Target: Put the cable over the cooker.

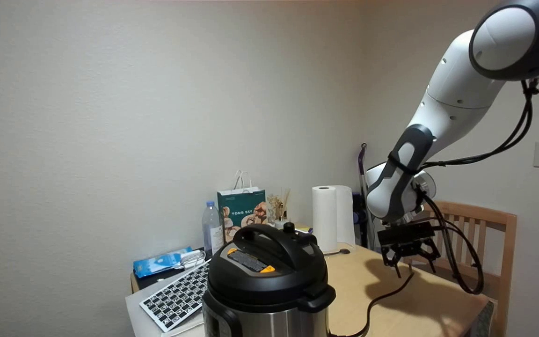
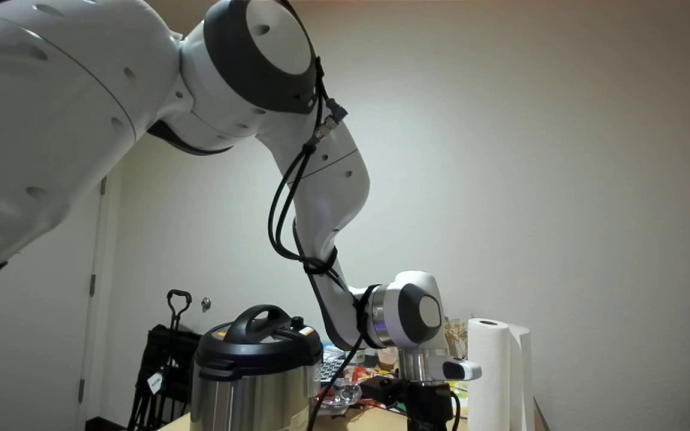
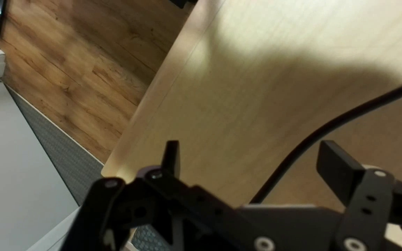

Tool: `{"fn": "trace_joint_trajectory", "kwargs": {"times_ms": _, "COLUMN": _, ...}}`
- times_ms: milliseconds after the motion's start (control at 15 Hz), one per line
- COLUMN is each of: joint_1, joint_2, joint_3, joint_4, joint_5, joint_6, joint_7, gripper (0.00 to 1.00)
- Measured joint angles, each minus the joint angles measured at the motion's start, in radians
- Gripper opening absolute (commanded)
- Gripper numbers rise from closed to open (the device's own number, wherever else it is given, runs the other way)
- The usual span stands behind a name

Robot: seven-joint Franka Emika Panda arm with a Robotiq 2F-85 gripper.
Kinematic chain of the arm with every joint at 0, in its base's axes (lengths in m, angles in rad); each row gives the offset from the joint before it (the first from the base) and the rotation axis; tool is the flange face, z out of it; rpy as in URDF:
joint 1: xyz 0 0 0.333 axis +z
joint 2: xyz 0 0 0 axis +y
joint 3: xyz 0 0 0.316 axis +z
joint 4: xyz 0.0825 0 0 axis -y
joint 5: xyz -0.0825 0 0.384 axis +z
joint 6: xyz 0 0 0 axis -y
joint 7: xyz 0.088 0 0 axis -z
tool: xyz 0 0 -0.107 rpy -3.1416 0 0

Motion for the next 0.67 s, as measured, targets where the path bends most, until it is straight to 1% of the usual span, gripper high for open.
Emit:
{"fn": "trace_joint_trajectory", "kwargs": {"times_ms": 400, "joint_1": -0.004, "joint_2": 0.053, "joint_3": -0.004, "joint_4": 0.044, "joint_5": 0.007, "joint_6": -0.011, "joint_7": 0.006, "gripper": 1.0}}
{"fn": "trace_joint_trajectory", "kwargs": {"times_ms": 667, "joint_1": -0.01, "joint_2": 0.164, "joint_3": -0.014, "joint_4": 0.156, "joint_5": 0.02, "joint_6": -0.047, "joint_7": 0.006, "gripper": 1.0}}
